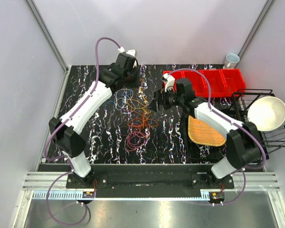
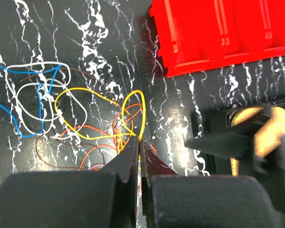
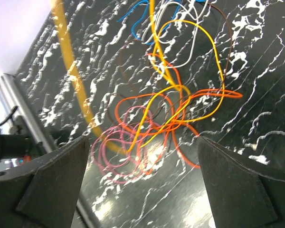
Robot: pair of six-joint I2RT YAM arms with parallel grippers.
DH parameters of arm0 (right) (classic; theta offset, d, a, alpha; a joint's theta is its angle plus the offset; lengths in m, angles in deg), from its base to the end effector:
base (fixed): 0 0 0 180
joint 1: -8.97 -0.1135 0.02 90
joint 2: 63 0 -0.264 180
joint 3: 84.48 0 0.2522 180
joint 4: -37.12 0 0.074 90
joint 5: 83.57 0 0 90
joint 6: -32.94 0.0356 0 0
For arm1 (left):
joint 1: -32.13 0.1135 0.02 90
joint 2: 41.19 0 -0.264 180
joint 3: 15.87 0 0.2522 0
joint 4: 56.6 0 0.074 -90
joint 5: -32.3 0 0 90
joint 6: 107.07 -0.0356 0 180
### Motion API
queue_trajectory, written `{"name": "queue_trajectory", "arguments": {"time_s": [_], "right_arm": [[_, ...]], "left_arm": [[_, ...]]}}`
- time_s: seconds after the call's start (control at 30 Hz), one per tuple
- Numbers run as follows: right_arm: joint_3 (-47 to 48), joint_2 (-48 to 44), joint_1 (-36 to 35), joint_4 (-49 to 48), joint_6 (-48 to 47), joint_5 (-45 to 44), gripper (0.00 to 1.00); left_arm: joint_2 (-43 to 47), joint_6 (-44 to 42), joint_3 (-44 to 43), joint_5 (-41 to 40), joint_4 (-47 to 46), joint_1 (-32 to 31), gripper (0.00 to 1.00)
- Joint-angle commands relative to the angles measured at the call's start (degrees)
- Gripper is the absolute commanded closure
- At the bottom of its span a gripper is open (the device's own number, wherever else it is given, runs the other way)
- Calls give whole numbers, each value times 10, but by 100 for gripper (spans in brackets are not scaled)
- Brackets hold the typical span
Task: Untangle the cables
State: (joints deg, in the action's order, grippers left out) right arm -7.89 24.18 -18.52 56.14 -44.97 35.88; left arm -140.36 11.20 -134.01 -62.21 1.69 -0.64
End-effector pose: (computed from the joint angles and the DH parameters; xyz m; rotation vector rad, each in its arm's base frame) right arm 0.2990 0.1753 0.2790 -0.6086 2.0684 0.9469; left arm 0.3255 -0.2062 0.3867 0.0474 2.2990 -0.4749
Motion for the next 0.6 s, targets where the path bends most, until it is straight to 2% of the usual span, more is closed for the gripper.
{"name": "queue_trajectory", "arguments": {"time_s": [0.0,0.37,0.57], "right_arm": [[29,45,-4,-79,-24,11,0],[17,72,-5,-207,43,29,0],[-27,71,-19,-293,96,-11,0]], "left_arm": [[0,-15,-44,37,2,6,100],[14,0,-66,110,16,24,100],[28,24,-76,131,15,34,99]]}}
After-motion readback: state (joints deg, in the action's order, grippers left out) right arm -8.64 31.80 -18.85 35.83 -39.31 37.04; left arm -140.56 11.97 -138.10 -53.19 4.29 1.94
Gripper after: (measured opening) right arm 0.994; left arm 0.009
